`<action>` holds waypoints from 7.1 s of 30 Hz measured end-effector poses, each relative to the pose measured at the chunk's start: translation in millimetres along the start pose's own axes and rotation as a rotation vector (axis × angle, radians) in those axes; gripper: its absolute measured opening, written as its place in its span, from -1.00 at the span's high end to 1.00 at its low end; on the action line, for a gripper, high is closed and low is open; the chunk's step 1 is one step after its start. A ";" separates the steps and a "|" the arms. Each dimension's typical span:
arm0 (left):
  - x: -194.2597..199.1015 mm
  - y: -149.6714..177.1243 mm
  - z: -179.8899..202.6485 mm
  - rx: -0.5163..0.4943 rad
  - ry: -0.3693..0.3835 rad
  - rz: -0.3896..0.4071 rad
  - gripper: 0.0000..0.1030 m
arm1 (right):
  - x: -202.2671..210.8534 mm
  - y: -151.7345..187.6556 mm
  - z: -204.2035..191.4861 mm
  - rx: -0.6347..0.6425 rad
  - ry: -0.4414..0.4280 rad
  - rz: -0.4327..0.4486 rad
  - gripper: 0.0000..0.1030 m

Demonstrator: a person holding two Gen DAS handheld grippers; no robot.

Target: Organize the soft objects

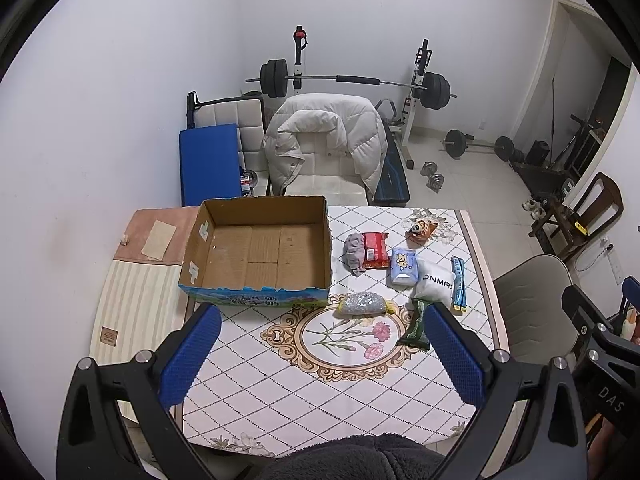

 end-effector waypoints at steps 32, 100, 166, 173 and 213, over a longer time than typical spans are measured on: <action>-2.9 -4.3 7.6 -0.006 0.006 0.009 -1.00 | 3.6 -6.1 -1.3 -0.007 -0.019 0.029 -1.00; -507.9 87.6 132.9 -0.333 0.335 -0.993 -0.32 | -491.7 230.7 27.6 -0.188 0.004 -1.011 0.02; -408.0 -20.4 -282.3 0.199 0.191 -0.618 -0.92 | -475.3 91.2 -465.1 0.113 -0.168 -0.761 -1.00; -359.4 4.1 -271.5 0.162 0.123 -0.504 -0.98 | -395.4 73.4 -435.5 0.098 -0.191 -0.673 -1.00; -487.8 -82.3 133.1 -0.363 0.270 -0.708 -0.78 | -525.5 104.2 -26.4 -0.399 -0.007 -0.907 -1.00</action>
Point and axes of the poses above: each gripper's, at about its wrist camera, not at the fingertips, and x roughly against the way its jaws point, z to its right, y to its underside, the point moved 1 cm from there along -x, roughly the way its jaws point, and after that the axes turned 12 degrees about -x, right-handed, at the moved point
